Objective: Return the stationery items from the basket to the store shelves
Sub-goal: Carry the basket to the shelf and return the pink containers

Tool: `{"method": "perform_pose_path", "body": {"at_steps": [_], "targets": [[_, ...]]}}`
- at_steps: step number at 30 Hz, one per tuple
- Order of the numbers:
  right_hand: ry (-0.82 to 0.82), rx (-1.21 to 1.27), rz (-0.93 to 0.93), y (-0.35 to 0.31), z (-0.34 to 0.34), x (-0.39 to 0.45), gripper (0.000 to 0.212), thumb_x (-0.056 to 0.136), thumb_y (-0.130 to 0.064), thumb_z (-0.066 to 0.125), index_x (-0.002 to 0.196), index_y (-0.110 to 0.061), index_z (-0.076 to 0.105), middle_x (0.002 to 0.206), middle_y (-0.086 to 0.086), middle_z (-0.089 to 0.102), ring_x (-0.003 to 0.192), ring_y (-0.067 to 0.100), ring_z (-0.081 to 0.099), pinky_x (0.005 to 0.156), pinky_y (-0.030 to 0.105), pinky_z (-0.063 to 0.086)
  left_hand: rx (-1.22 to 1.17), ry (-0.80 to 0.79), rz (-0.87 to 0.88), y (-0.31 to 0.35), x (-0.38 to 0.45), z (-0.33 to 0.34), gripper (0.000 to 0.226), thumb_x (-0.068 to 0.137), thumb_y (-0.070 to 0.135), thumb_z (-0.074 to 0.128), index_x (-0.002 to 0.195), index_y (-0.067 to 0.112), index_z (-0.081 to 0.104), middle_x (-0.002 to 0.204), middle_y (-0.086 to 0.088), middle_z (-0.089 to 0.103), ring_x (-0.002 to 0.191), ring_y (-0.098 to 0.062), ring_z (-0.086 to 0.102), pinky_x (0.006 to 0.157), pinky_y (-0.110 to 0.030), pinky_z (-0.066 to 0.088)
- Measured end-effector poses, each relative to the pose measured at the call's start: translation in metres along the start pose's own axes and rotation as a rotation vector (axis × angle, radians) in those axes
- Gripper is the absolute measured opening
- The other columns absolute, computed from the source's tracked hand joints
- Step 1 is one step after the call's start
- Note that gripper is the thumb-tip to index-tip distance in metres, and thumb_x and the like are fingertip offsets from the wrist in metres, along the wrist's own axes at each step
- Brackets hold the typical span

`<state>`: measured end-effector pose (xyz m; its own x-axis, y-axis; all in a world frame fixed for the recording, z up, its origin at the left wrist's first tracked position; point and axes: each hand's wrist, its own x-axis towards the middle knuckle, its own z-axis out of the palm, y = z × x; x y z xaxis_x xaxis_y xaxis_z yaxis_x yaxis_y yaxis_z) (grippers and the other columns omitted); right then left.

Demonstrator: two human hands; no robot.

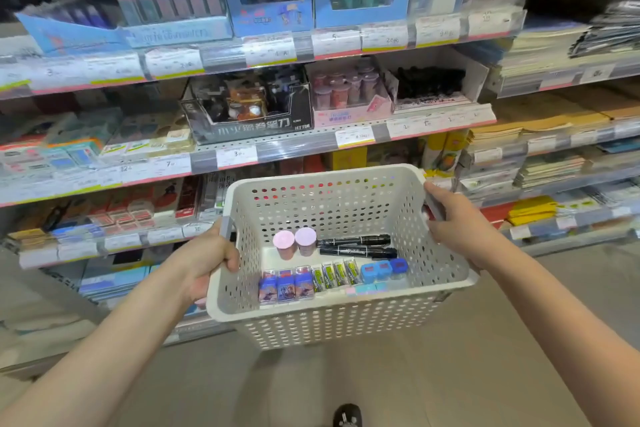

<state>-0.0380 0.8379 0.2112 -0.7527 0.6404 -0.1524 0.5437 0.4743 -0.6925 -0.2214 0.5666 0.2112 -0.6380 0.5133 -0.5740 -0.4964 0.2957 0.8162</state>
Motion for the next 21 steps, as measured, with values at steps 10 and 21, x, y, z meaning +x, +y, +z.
{"method": "perform_pose_path", "body": {"at_steps": [10, 21], "targets": [[0.013, 0.022, -0.014, 0.019, -0.032, 0.068, 0.071, 0.088, 0.008, 0.046, 0.15, -0.019, 0.023, 0.146, 0.005, 0.04, 0.125, 0.026, 0.046, 0.083, 0.025, 0.036, 0.017, 0.045, 0.117, 0.034, 0.05, 0.042, 0.086, 0.064, -0.032, 0.018, 0.111, 0.03, 0.055, 0.107, -0.025, 0.053, 0.089, -0.038, 0.053, 0.071, -0.044, 0.046], [-0.091, -0.057, -0.114, 0.041, -0.072, 0.124, 0.071, 0.085, 0.009, 0.05, 0.148, -0.016, 0.025, 0.143, 0.008, 0.044, 0.129, 0.027, 0.042, 0.099, 0.032, 0.037, -0.063, 0.106, 0.101, 0.054, 0.072, 0.088, 0.083, 0.064, -0.029, 0.018, 0.107, 0.03, 0.057, 0.1, -0.023, 0.055, 0.085, -0.037, 0.052, 0.072, -0.042, 0.043]]}}
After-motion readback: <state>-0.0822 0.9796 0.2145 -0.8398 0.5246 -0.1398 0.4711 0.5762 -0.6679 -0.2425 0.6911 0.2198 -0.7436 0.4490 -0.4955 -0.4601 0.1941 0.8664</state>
